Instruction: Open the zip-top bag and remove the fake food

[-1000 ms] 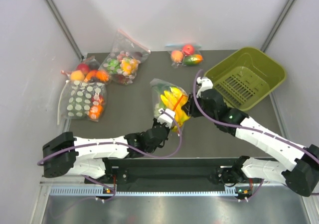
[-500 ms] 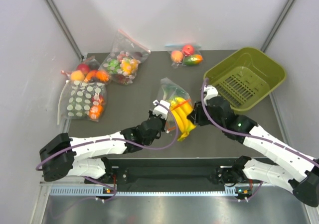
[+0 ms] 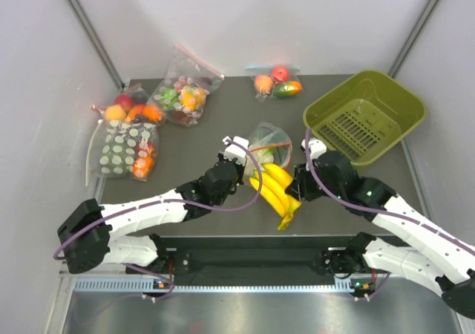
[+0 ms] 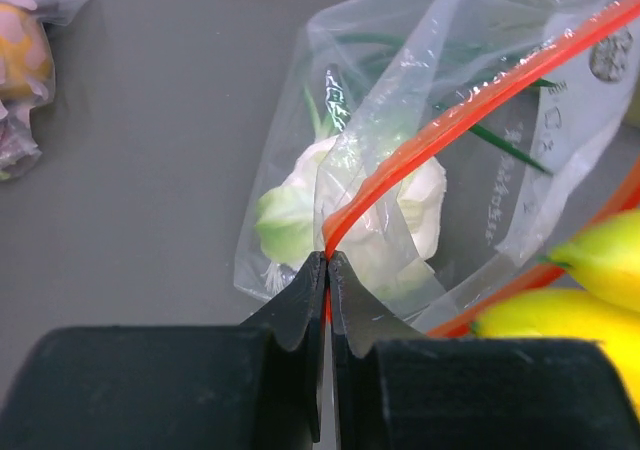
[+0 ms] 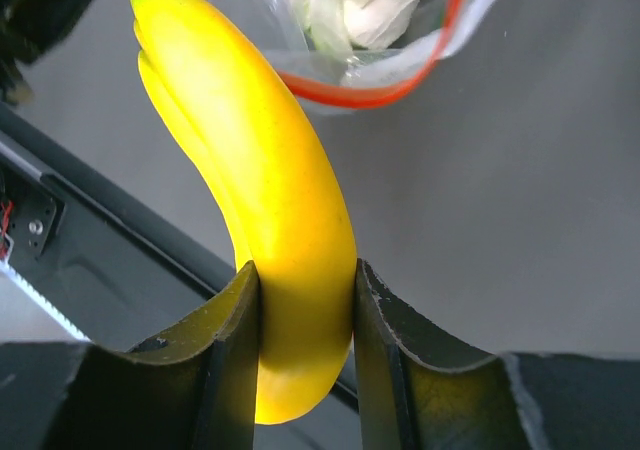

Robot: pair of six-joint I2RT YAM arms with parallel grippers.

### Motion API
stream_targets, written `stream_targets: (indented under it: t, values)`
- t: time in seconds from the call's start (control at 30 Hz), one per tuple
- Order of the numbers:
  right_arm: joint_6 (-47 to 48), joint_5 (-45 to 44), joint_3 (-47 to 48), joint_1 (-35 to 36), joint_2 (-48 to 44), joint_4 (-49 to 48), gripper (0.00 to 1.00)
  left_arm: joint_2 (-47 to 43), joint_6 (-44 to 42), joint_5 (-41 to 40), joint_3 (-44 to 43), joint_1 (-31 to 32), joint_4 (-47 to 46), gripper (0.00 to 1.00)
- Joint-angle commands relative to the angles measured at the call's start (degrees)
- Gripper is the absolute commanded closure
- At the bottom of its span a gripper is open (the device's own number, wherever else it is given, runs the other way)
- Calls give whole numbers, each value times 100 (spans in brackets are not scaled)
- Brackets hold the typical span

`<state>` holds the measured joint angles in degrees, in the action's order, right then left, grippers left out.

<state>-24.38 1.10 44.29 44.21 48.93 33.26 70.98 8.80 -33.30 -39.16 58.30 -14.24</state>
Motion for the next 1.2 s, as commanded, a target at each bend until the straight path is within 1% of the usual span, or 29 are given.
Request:
stream_targets:
  t: [0.0,0.2,0.3,0.37,0.4,0.5,0.6,0.67,0.73,0.77,0.8,0.83,0.9,0.93,0.97,1.0,1.07,1.17]
  values:
    - [135,162,150,35,-339,286,100,-102,-89,96,-189,-100,-202,94]
    - [92,-4,430,44,-831,497,100,-128,-62,192,-145,-205,-114,95]
    - [83,-425,702,35,-964,515,100,-198,-19,253,-92,-205,-18,96]
    - [118,-593,861,27,-973,480,100,-303,34,333,-48,-205,96,96]
    - [170,-820,1053,27,-981,428,100,-348,69,359,-31,-205,140,97]
    - [372,-1120,1475,-78,-912,200,100,-558,148,605,101,-205,298,97]
    - [574,-1209,1897,-447,-684,6,100,-752,157,991,171,-205,500,98]
    - [750,-1087,2091,-947,-508,-178,100,-901,175,1271,233,-205,606,98]
    - [873,-718,2355,-1386,-192,-319,100,-989,227,1422,277,-205,799,98]
    - [917,-578,2434,-1858,27,-354,100,-1059,245,1510,286,-205,870,98]
    - [952,-428,2574,-2133,125,-398,100,-1103,263,1632,312,-197,931,98]
    - [961,-70,2645,-2762,309,-503,100,-1200,332,1764,347,-197,1045,98]
    - [900,555,2628,-3433,468,-661,100,-1288,386,1896,391,-197,1107,98]
    - [796,1080,2602,-3767,556,-749,100,-1341,421,1949,452,-197,1134,98]
    - [751,1259,2585,-4336,722,-863,100,-1411,438,1994,479,-197,1151,98]
    - [733,1409,2523,-4620,811,-899,100,-1455,465,2046,505,-197,1152,98]
    - [777,1410,2488,-5060,1047,-944,100,-1517,483,2161,549,-197,1152,98]
    - [882,1288,2391,-5352,1311,-1022,100,-1508,474,2249,558,-188,1143,99]
